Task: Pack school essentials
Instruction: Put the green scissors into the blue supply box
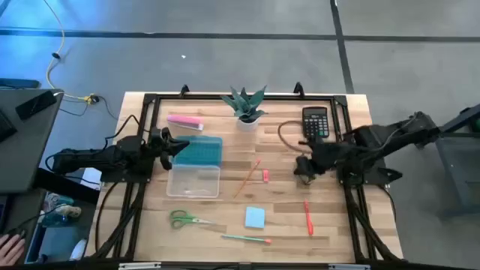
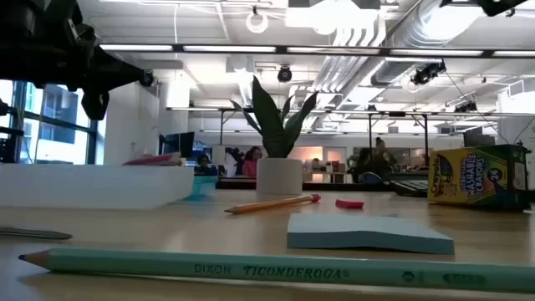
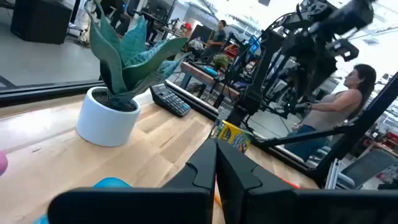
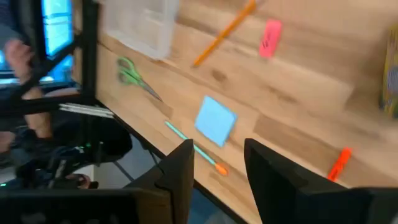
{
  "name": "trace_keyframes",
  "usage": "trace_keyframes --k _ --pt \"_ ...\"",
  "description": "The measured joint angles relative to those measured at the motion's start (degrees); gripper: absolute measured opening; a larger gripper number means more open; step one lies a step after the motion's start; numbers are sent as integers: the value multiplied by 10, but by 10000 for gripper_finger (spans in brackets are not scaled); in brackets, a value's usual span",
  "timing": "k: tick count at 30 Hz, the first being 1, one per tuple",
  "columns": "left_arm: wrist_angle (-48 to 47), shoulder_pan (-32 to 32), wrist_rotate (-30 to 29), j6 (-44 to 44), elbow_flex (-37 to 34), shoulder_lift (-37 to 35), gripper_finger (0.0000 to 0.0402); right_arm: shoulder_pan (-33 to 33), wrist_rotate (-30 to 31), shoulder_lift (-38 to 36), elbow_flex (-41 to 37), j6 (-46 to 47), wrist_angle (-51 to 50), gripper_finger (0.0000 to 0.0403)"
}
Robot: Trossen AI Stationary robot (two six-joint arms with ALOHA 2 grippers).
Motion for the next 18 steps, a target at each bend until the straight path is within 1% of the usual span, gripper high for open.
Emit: trace_keyframes --k 9,13,18 --pt "-1 0 7 15 0 14 1 95 4 79 0 138 0 133" --pt "-1 0 7 15 0 24 1 123 3 103 0 184 0 133" --pt "-1 0 7 15 0 37 1 144 3 123 0 213 0 133"
